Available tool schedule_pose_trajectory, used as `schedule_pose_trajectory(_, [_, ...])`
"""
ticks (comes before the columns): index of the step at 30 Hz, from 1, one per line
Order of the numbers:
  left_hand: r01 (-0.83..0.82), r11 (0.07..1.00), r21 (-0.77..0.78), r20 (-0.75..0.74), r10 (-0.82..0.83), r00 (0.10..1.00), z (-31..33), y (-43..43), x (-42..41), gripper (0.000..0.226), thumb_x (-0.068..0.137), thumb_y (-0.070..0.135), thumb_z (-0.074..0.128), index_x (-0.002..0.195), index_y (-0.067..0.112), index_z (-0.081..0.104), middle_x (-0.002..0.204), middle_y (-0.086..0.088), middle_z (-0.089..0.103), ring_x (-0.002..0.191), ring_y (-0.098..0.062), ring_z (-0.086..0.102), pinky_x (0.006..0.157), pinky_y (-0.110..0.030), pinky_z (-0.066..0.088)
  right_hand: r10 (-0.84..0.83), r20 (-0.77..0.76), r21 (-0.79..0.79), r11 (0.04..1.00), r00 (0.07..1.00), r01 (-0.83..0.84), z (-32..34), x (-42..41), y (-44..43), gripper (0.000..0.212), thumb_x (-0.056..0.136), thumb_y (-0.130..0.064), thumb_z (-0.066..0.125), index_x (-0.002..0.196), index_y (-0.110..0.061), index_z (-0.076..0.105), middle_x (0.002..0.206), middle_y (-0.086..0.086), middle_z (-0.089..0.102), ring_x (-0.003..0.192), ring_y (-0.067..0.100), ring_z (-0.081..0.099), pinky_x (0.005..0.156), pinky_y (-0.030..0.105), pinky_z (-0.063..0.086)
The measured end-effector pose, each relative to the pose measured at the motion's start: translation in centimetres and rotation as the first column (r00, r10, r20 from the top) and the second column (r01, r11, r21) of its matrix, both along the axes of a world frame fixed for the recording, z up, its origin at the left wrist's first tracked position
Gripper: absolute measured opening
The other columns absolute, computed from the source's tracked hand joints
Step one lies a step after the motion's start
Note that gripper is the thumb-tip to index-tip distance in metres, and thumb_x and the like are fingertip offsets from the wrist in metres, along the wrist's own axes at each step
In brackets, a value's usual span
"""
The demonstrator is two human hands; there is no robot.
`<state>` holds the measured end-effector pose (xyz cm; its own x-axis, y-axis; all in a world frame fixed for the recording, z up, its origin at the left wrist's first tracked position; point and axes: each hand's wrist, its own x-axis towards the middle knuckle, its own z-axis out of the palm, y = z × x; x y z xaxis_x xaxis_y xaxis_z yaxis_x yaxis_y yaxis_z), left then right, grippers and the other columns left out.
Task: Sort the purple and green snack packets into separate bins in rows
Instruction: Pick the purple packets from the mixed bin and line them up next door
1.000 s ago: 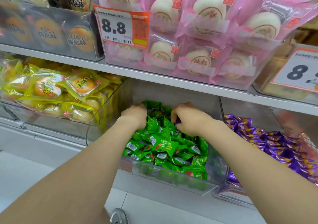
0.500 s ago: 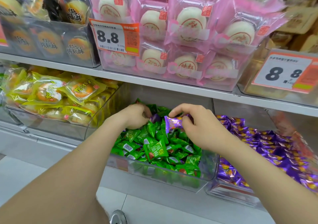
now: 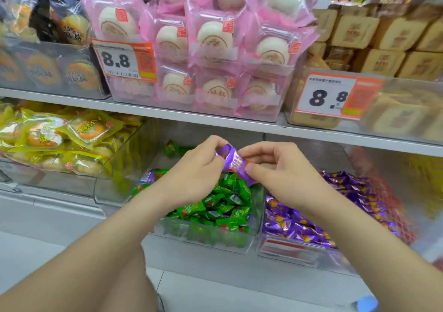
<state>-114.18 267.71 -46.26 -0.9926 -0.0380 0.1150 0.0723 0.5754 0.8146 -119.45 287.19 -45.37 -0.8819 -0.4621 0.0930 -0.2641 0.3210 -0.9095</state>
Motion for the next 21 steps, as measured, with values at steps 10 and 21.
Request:
schedule_pose_trajectory(10, [0.023, 0.989, -0.144, -0.101, -0.038, 0.994, 0.2, 8.3, -0.7, 0.003, 0.094, 0.026, 0.057, 0.091, 0.023, 0.058, 0.074, 0.007, 0.057, 0.064, -0.006, 0.049, 0.061, -0.03, 0.036, -0.031, -0.005, 0.16, 0.987, 1.0, 0.031, 0.7, -0.6, 10.6, 0.018, 0.086, -0.028, 0.086, 0.102, -0.025, 0.08, 0.091, -0.005, 0.08, 0.088, 0.009, 0.075, 0.082, 0.029, 0.058])
schedule_pose_trajectory(21, [0.092, 0.871, -0.482, -0.35, -0.287, 0.892, -3.3, 10.0, -1.9, 0.031, 0.099, 0.016, 0.066, 0.125, 0.033, 0.062, 0.114, 0.013, 0.052, 0.079, 0.001, 0.049, 0.087, -0.04, 0.043, 0.102, -0.268, 0.592, 0.802, 0.958, 0.08, -4.3, -1.2, 15.7, 0.026, 0.085, -0.022, 0.086, 0.111, -0.026, 0.081, 0.102, -0.014, 0.078, 0.093, -0.003, 0.068, 0.082, 0.01, 0.047])
